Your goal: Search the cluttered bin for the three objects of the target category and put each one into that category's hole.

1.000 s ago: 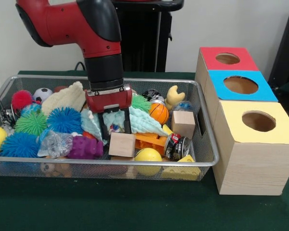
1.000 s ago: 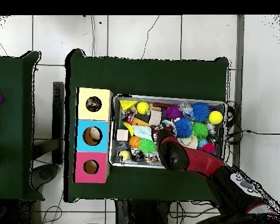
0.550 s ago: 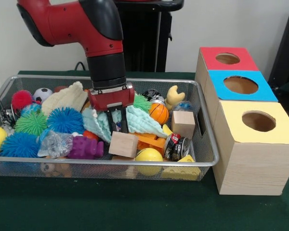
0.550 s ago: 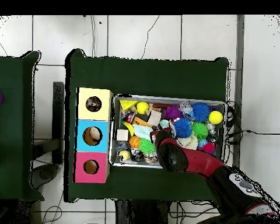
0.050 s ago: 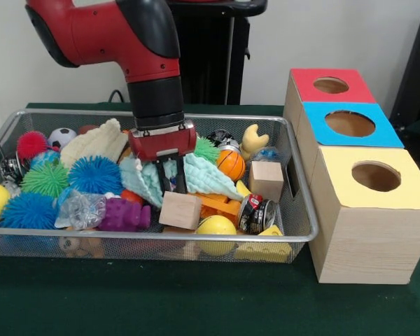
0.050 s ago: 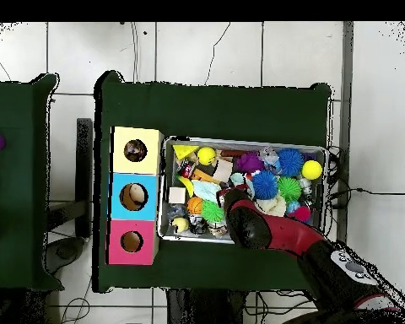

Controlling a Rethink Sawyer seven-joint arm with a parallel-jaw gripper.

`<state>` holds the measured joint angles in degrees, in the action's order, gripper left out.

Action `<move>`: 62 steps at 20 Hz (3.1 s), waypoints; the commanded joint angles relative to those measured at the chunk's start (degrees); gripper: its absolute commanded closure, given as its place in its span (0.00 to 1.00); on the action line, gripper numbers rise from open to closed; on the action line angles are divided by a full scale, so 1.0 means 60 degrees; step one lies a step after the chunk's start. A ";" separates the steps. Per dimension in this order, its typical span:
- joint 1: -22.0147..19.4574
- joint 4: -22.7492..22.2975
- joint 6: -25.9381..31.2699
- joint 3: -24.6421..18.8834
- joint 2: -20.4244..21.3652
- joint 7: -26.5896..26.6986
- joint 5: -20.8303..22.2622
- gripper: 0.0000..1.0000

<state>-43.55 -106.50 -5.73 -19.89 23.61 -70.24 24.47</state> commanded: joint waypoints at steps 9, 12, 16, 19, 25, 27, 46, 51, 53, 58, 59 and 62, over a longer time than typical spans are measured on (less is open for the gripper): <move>0.0029 -0.2500 0.1536 -0.0373 0.2706 -0.2248 -0.0999 1.00; -0.0132 -0.2984 0.1763 -0.0622 0.3345 -0.2310 -0.1398 1.00; -0.0240 -0.3267 0.1901 -0.0765 0.3678 -0.2233 -0.1766 1.00; -0.0303 -0.3340 0.1884 -0.0819 0.3715 -0.2144 -0.1877 1.00; -0.0407 -0.3407 0.1814 -0.0879 0.3612 -0.2005 -0.2047 1.00; -0.0400 -0.3398 0.1751 -0.0852 0.3557 -0.1969 -0.2056 1.00; -0.0266 -0.2862 -0.0099 -0.0501 0.2340 -0.2203 -0.1683 0.00; -0.0239 -0.2864 -0.0077 -0.0447 0.2278 -0.2289 -0.1867 0.00; -0.0189 -0.2816 -0.0109 -0.0390 0.2291 -0.2340 -0.1963 0.00; 0.0109 -0.2406 0.0124 -0.0238 0.2318 -0.2333 -0.2261 0.00; 0.0129 -0.2378 0.0181 -0.0236 0.2344 -0.2329 -0.2298 0.00; 0.0166 -0.2372 0.0564 -0.0309 0.2633 -0.2344 -0.2554 0.00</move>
<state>-43.43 -126.12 -3.18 -20.38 38.86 -70.24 13.63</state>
